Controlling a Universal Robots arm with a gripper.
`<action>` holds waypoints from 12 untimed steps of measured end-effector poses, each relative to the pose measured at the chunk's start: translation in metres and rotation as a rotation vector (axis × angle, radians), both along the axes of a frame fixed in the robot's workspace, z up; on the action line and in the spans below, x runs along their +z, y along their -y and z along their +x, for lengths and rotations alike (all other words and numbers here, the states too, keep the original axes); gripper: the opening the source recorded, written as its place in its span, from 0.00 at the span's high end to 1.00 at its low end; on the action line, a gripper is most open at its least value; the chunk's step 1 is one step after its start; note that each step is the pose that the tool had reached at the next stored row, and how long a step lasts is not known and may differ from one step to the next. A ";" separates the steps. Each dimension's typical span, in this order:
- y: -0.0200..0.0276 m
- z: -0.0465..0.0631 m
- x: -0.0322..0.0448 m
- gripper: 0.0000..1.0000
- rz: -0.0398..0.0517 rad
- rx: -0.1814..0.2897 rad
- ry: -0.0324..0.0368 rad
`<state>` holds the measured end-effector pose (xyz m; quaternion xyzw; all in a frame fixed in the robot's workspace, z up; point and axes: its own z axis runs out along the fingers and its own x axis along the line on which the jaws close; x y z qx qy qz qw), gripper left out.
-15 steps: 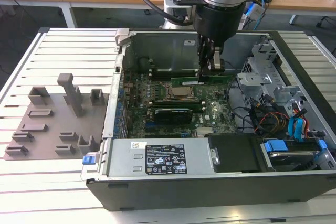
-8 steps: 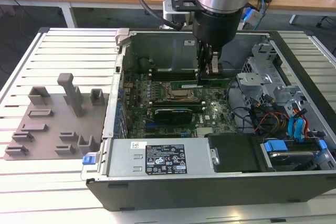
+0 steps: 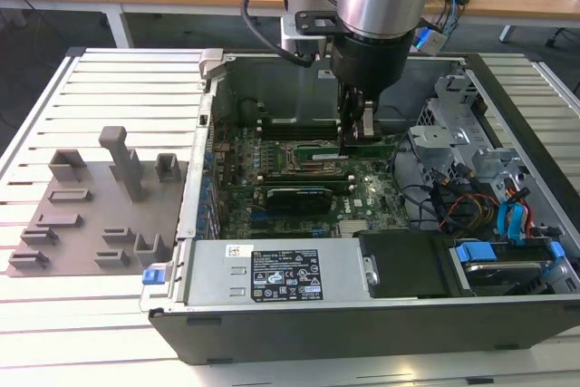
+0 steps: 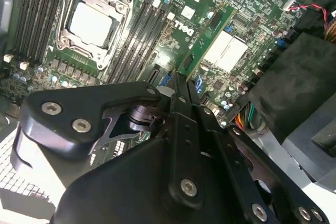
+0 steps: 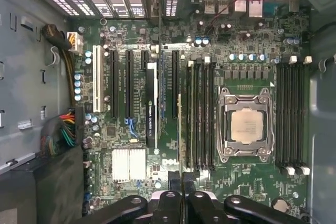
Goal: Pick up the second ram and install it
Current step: 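Insert the second ram into the second slot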
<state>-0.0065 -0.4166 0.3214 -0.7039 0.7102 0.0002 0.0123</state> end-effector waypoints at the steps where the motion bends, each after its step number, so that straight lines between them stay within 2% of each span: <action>1: 0.0000 0.000 -0.0015 0.87 -0.0001 0.000 0.0000; 5: 0.0000 0.000 -0.0101 0.87 0.0000 0.000 0.0000; 12: 0.0000 0.000 -0.0206 0.87 -0.0001 0.000 0.0000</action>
